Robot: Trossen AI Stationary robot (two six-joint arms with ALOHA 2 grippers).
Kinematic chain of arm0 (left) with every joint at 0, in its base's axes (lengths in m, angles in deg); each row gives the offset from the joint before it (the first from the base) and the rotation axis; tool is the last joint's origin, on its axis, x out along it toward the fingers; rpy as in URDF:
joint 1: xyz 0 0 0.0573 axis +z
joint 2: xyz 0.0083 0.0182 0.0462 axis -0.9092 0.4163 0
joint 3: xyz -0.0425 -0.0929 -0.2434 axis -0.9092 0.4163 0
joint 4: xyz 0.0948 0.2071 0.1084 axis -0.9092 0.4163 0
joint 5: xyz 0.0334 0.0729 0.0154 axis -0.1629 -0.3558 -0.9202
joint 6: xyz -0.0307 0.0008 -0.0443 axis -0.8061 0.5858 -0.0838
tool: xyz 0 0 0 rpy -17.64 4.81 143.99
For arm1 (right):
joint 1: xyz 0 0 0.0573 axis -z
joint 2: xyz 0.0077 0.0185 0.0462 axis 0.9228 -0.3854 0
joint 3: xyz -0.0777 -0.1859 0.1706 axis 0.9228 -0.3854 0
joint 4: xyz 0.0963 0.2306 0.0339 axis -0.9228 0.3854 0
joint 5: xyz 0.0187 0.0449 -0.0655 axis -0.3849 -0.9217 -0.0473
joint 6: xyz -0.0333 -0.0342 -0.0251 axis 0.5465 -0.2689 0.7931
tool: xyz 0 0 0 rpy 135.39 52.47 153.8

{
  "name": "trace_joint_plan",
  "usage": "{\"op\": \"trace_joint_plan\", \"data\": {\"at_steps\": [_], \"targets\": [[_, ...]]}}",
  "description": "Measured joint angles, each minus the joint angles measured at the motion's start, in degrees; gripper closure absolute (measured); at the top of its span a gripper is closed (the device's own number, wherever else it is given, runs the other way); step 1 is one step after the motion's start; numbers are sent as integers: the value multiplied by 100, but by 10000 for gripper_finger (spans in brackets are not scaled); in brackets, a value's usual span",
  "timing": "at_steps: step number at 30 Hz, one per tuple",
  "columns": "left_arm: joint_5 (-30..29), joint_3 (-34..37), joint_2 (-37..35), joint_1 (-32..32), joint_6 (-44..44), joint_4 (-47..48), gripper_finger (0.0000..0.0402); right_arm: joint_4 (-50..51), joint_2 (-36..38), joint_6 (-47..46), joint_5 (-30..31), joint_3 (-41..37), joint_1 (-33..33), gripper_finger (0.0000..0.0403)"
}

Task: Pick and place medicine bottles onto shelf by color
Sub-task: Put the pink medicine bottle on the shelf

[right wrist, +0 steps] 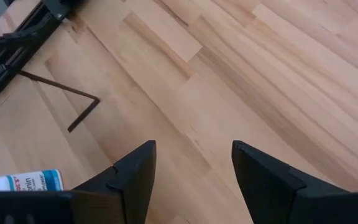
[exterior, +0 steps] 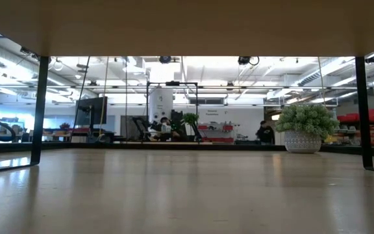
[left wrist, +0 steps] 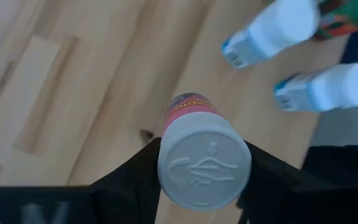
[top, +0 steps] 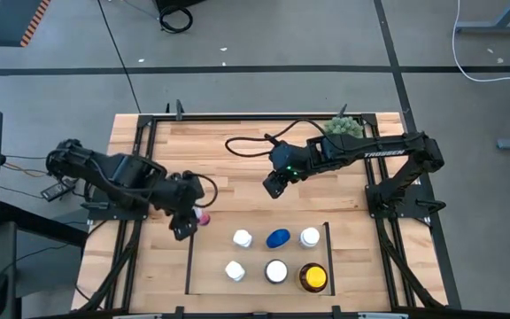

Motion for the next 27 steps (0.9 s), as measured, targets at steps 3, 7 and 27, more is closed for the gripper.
{"op": "trace_joint_plan", "data": {"at_steps": [3,7,27], "targets": [[-34,-2,80,-206,-185,-98,217,0,0,0,0,-1,0,185],[-96,-1,123,-472,-374,-120,219,-4,0,-86,0,0,2,185],[-260,-1141,853,-1112,-484,-114,225,-7,0,-195,0,-1,-2,185]]}}
